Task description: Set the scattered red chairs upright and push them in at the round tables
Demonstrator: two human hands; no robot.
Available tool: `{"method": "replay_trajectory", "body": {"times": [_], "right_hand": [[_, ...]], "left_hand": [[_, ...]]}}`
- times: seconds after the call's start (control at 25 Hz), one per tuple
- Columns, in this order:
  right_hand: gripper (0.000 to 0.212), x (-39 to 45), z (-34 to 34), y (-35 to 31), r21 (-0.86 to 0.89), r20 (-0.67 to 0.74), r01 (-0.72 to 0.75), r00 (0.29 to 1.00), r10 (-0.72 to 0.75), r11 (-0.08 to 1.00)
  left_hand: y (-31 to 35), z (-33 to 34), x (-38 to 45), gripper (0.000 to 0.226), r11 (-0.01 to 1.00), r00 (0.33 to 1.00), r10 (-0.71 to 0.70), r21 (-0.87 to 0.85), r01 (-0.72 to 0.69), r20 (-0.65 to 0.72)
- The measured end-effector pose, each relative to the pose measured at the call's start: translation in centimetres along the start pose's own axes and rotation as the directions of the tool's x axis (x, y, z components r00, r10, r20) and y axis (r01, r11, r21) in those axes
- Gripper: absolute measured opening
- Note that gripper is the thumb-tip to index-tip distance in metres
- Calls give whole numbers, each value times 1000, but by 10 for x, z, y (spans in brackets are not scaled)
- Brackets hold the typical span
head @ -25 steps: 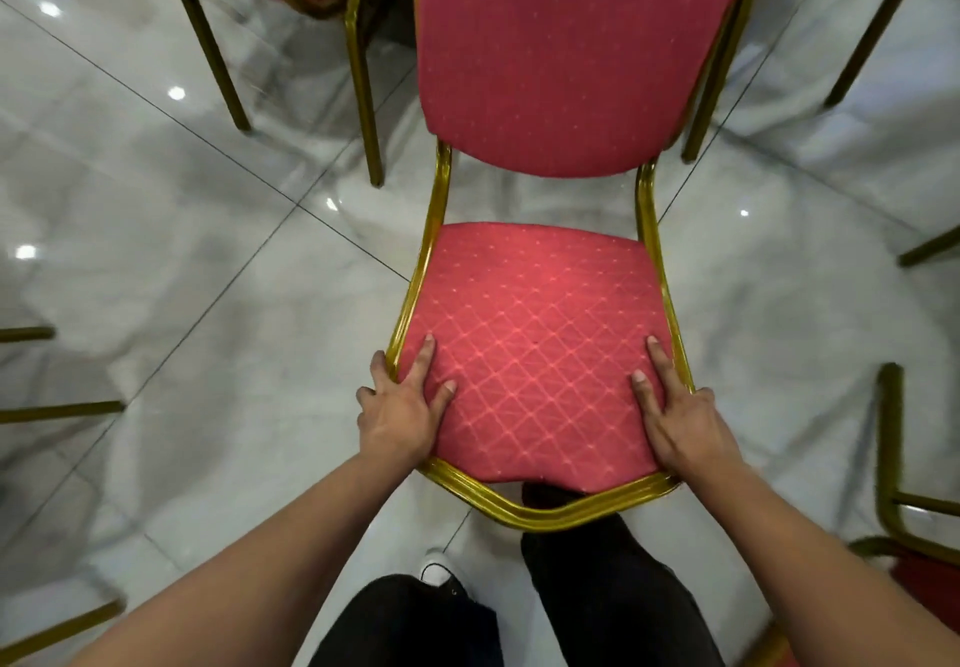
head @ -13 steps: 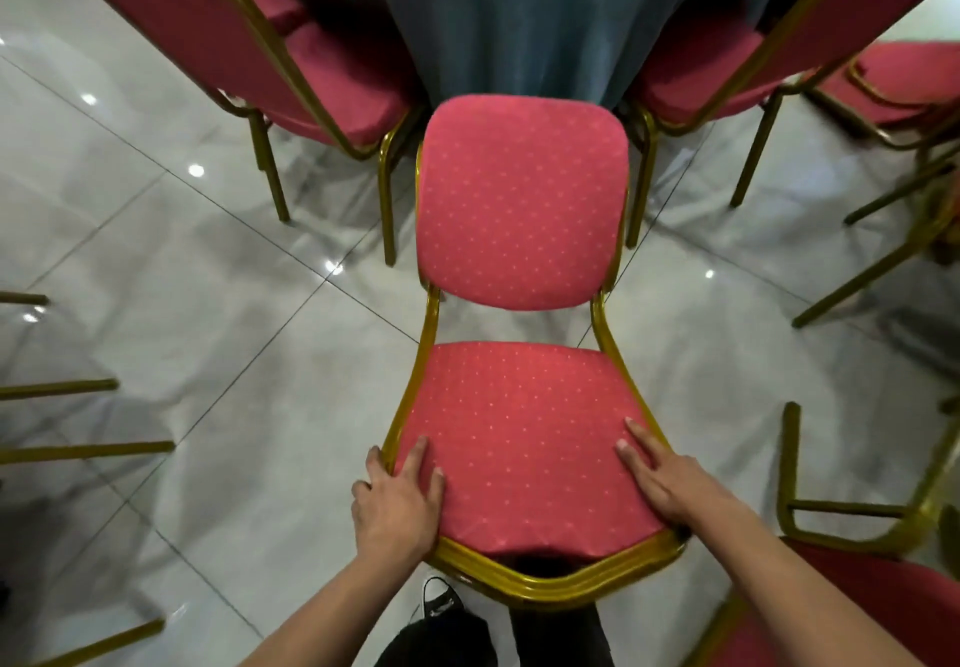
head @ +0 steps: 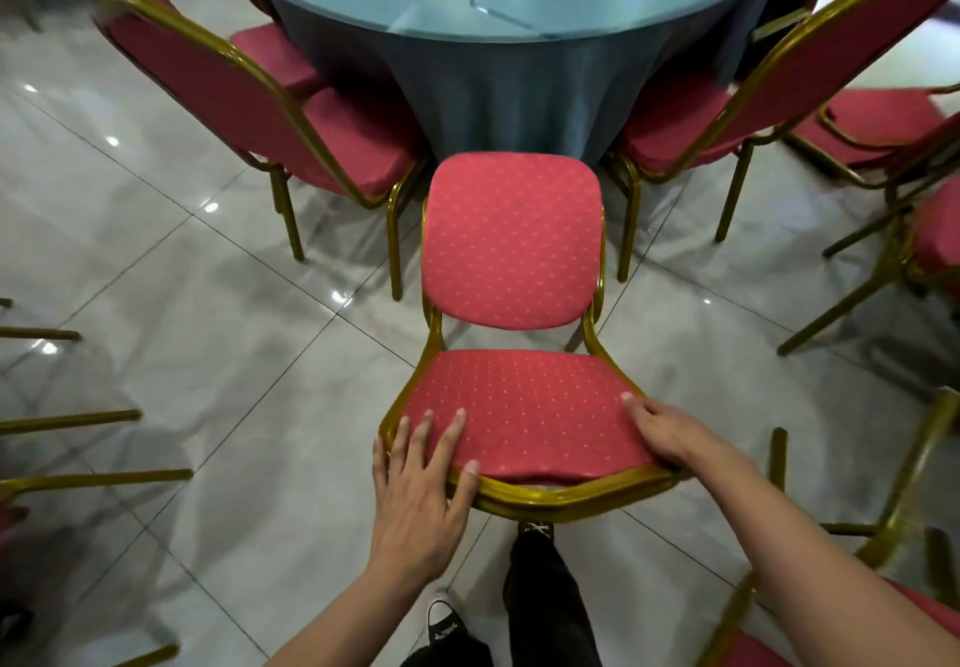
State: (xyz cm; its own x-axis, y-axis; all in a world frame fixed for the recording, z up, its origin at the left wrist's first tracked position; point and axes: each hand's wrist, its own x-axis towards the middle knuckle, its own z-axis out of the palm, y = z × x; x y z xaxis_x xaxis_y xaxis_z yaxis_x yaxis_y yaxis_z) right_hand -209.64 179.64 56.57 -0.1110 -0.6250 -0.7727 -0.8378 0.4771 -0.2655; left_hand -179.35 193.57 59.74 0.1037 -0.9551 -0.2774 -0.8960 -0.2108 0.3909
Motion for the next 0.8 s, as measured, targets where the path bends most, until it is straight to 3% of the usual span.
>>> {"method": "replay_trajectory", "body": {"times": [0.12,0.24,0.36,0.6,0.8], "right_hand": [[94,-26,-5,-2,29,-263,94,961,-83,995],[72,-71,6,-6,-11,-590,452,717,-371,892],[62,-85,27,-13,-224,-597,608,532,-600,762],[63,-59,14,-40,-310,-575,585,512,-638,749],[62,-39,-27,-69,-279,-580,637,484,-655,718]], "left_hand": [[5,-5,14,62,999,997,-2,-40,-1,-77],[12,-12,26,63,999,993,-14,-53,8,-118],[18,-23,39,67,998,990,-13,-59,5,-138],[32,-50,82,65,999,977,2,-49,-13,-215],[57,-68,121,55,979,952,196,-7,-203,-234]]}}
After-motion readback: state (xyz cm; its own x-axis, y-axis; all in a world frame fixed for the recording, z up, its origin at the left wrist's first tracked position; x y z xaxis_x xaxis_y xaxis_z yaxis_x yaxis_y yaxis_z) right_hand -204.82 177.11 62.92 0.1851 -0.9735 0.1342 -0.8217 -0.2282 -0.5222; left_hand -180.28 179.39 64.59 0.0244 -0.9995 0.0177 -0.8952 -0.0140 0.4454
